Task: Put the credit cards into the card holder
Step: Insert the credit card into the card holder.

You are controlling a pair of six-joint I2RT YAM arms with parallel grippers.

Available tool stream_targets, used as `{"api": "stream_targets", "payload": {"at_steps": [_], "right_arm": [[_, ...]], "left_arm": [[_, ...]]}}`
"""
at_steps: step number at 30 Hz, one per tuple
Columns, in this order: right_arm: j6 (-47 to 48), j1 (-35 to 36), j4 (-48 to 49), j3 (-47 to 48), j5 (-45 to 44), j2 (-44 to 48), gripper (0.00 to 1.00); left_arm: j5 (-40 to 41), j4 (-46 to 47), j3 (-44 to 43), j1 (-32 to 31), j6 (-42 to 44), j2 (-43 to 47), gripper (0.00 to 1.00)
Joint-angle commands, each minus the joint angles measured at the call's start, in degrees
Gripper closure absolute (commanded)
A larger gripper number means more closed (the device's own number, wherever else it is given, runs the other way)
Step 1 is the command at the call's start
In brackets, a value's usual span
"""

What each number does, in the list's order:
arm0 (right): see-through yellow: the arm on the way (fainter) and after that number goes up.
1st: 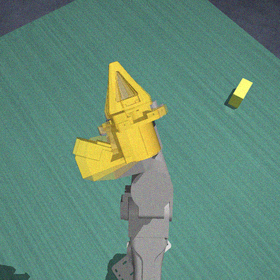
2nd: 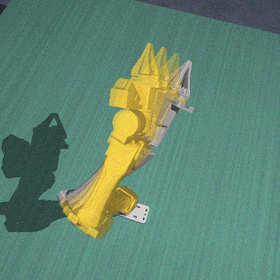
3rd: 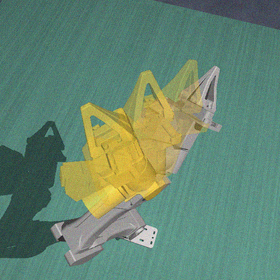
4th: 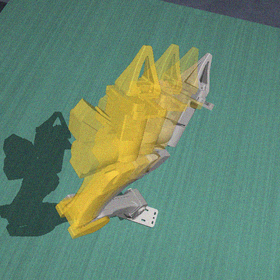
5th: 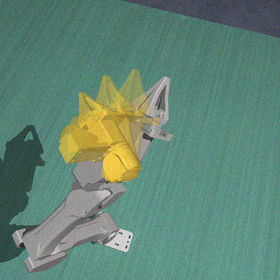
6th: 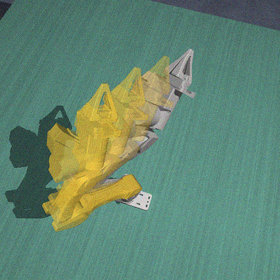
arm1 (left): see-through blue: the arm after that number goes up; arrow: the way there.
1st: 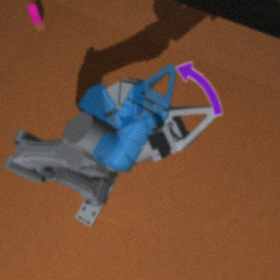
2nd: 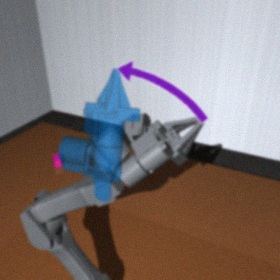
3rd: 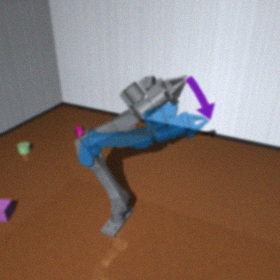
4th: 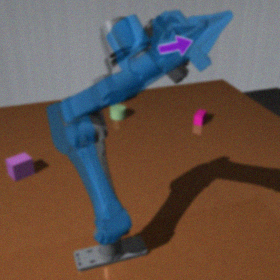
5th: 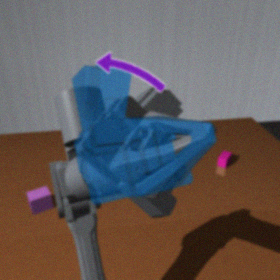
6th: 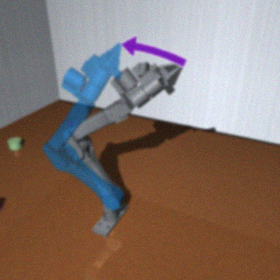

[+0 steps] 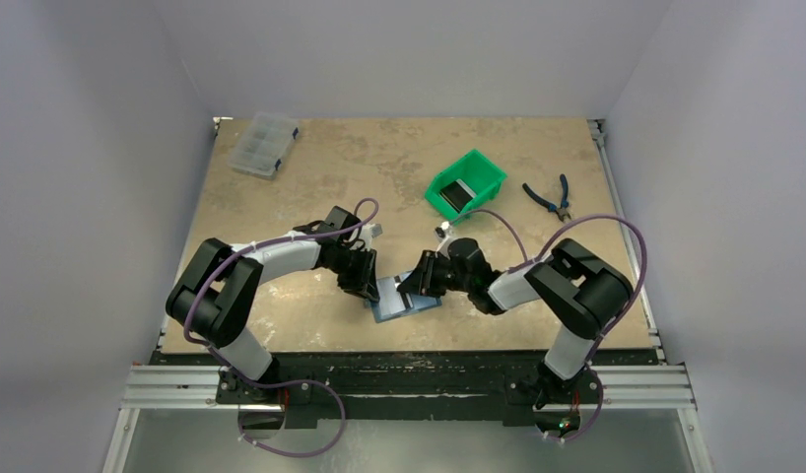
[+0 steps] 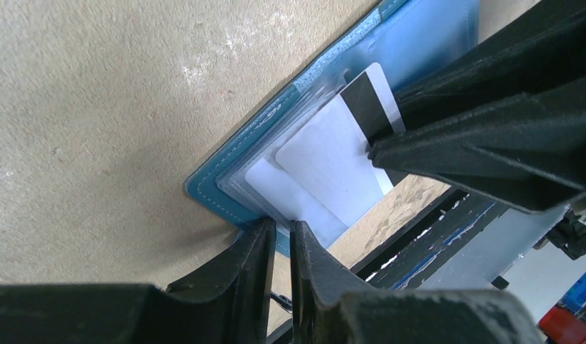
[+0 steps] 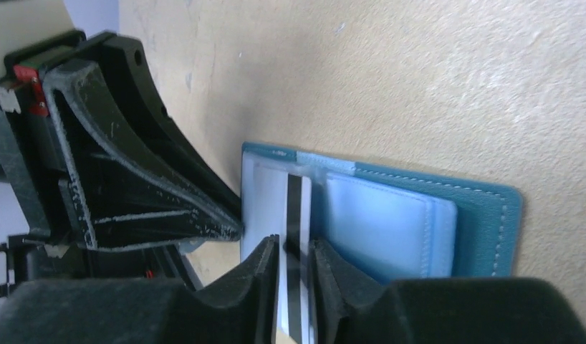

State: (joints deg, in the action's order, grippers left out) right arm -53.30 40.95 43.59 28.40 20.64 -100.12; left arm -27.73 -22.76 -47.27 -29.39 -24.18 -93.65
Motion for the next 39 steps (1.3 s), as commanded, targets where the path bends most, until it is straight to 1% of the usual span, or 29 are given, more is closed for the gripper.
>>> {"api": "stream_targets", "payload": {"at_steps": [1, 2, 3, 7, 10, 15, 21, 23, 25, 29, 31, 35, 38, 39], "right_arm": [[7.94, 1.06, -15.51, 4.62, -0.53, 4.41, 0.67], [10.92, 1.06, -21.29, 6.23, -1.30, 5.01, 0.64], [12.74, 1.05, -23.95, 7.14, -2.53, 5.71, 0.62], [16.01, 1.10, -28.50, 7.67, -2.85, 8.39, 0.58], [16.64, 1.26, -30.03, 7.91, -2.37, 8.11, 0.58], [15.50, 4.01, -28.41, 8.68, -2.17, 6.95, 0.59], [12.90, 8.79, -23.86, 11.60, -1.12, 5.00, 0.66], [12.30, 10.10, -20.91, 12.05, -0.67, 4.73, 0.66], [12.57, 10.29, -20.06, 12.26, 0.29, 4.42, 0.65], [15.11, 9.08, -20.46, 11.23, -0.12, 5.88, 0.60], [17.76, 9.06, -23.02, 11.78, -0.28, 7.03, 0.58], [19.20, 8.58, -25.98, 11.57, -1.18, 10.95, 0.46], [21.11, 6.80, -33.06, 13.09, -2.62, 14.18, 0.43], [22.04, 6.05, -35.79, 13.69, -3.31, 15.78, 0.40]], "left_arm": [[3.02, 1.08, 0.59, -0.83, 2.45, -1.74, 0.81], [3.03, 1.14, 0.67, -0.80, 2.45, -1.64, 0.81], [3.07, 1.14, 0.66, -0.83, 2.43, -1.63, 0.81], [2.81, 1.14, 0.55, -0.82, 2.56, -1.72, 0.81], [2.65, 1.14, 0.59, -0.77, 2.56, -1.76, 0.81], [2.36, 1.30, 0.66, -0.80, 2.52, -1.88, 0.81], [1.63, 1.76, 0.87, -1.10, 2.39, -1.96, 0.81], [1.38, 1.93, 0.90, -1.23, 2.38, -1.92, 0.81], [1.45, 1.85, 0.92, -1.26, 2.39, -1.85, 0.81], [1.78, 1.80, 0.94, -1.24, 2.39, -1.25, 0.82], [1.92, 1.75, 0.81, -1.29, 2.46, -0.96, 0.81], [4.29, 0.78, 0.43, -1.13, 2.58, 1.02, 0.81], [7.32, -1.38, -0.41, -1.20, 1.78, 4.68, 0.76], [8.18, -2.24, -0.95, -1.20, 1.51, 6.29, 0.72]]}}
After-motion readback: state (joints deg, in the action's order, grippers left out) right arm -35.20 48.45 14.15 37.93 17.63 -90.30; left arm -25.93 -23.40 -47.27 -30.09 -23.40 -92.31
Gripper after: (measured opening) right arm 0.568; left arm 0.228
